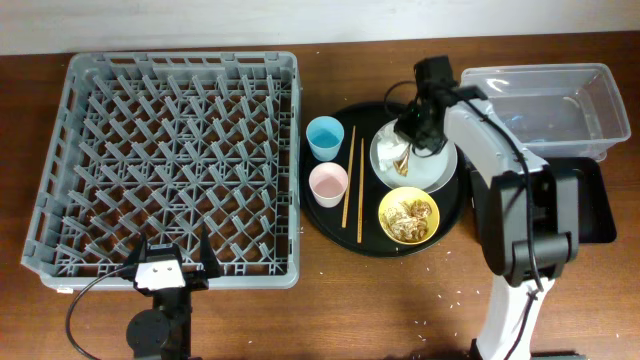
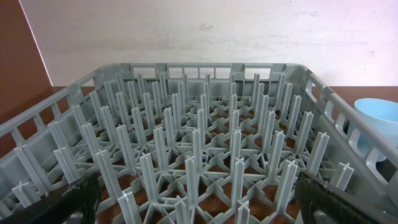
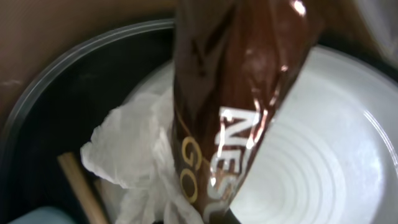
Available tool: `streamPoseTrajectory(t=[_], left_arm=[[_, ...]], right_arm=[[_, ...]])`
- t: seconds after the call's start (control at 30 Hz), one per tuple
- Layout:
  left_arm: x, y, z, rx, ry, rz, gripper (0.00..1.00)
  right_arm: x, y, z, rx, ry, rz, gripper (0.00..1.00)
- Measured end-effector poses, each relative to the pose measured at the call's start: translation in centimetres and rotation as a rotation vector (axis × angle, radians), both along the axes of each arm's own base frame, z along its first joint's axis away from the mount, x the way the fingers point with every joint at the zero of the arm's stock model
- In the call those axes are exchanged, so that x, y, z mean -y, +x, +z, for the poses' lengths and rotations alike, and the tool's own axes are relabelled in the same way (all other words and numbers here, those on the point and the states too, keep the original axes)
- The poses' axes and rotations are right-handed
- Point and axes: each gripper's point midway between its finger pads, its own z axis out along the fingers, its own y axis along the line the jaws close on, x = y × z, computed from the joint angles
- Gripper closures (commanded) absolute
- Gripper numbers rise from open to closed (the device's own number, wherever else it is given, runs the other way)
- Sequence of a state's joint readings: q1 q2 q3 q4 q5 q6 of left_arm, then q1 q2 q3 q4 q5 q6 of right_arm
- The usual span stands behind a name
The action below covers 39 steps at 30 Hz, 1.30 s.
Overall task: Sort waste into correct bins and load items into the dishwasher rack
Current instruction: 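Grasp the tissue and wrapper with the right gripper, drop into clear bin, then grasp the yellow bowl with the right gripper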
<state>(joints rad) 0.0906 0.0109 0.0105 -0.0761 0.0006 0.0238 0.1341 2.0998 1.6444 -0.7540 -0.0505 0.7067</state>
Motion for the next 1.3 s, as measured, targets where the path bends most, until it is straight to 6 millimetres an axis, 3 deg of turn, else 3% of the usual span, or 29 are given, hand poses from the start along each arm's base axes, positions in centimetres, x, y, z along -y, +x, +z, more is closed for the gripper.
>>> streamPoseTrajectory(t=[0.07,0.13,0.17,0.2,0.27,0.33,0.43,0.47,0.57,0.6,0.63,0.77,0.83,0.87,0.93,1.0,1.03,1.1,1.13,1.17,1.3], left_arm=[[0.0,0.0,0.0,0.0,0.0,0.0,0.0],[0.0,0.0,0.0,0.0,0.0,0.0,0.0],[0.0,0.0,0.0,0.0,0.0,0.0,0.0],[0.0,0.0,0.0,0.0,0.0,0.0,0.0],[0.0,0.0,0.0,0.0,0.0,0.0,0.0],[0.0,0.0,0.0,0.0,0.0,0.0,0.0],[0.0,0.0,0.0,0.0,0.0,0.0,0.0],[0.0,0.0,0.0,0.0,0.0,0.0,0.0],[0.0,0.0,0.0,0.0,0.0,0.0,0.0],[0.0,0.0,0.0,0.0,0.0,0.0,0.0],[0.0,0.0,0.0,0.0,0.0,0.0,0.0],[0.0,0.0,0.0,0.0,0.0,0.0,0.0],[0.0,0.0,0.0,0.0,0.0,0.0,0.0],[0.0,0.0,0.0,0.0,0.0,0.0,0.0],[0.0,0.0,0.0,0.0,0.0,0.0,0.0],[0.0,0.0,0.0,0.0,0.0,0.0,0.0],[0.0,0.0,0.0,0.0,0.0,0.0,0.0],[0.0,0.0,0.0,0.0,0.0,0.0,0.0],[0.0,0.0,0.0,0.0,0.0,0.0,0.0],[0.0,0.0,0.0,0.0,0.0,0.0,0.0],[0.0,0.0,0.0,0.0,0.0,0.0,0.0]], right_arm=[[0.0,0.8,4.5,0.076,0.001,0.044,0.96],[1.4,1.3,10.2,0.178,0.007,0.041,0.96],[3.6,1.4,13.6,0.248,0.004,0.003,0.96],[5.7,1.3,15.9,0.296,0.0,-0.037,0.96],[11.2,0.7,18.0,0.339,-0.019,-0.146,0.96],[16.5,0.0,17.4,0.319,-0.048,-0.268,0.96],[21.4,-0.3,15.0,0.277,-0.075,-0.4,0.96],[22.7,0.3,13.5,0.267,-0.083,-0.429,0.87],[23.6,1.7,10.3,0.245,-0.083,-0.447,0.2],[23.7,1.9,9.3,0.232,-0.081,-0.449,0.12],[23.8,2.1,8.9,0.231,-0.086,-0.439,0.11],[23.1,1.6,8.9,0.205,-0.107,-0.329,0.11],[22.1,0.6,10.5,0.205,-0.101,-0.258,0.12],[21.0,-0.1,12.1,0.219,-0.072,-0.204,0.13],[17.5,-3.6,15.9,0.211,0.008,-0.086,0.16],[14.6,-6.4,18.5,0.198,0.037,0.007,0.19],[11.5,-8.9,19.7,0.162,0.057,0.105,0.2],[7.3,-11.1,19.2,0.081,0.076,0.243,0.2],[6.5,-11.3,19.0,0.068,0.072,0.271,0.21],[4.0,-11.9,18.1,0.033,0.07,0.352,0.24],[-2.8,-13.8,12.5,-0.065,0.044,0.54,0.39]])
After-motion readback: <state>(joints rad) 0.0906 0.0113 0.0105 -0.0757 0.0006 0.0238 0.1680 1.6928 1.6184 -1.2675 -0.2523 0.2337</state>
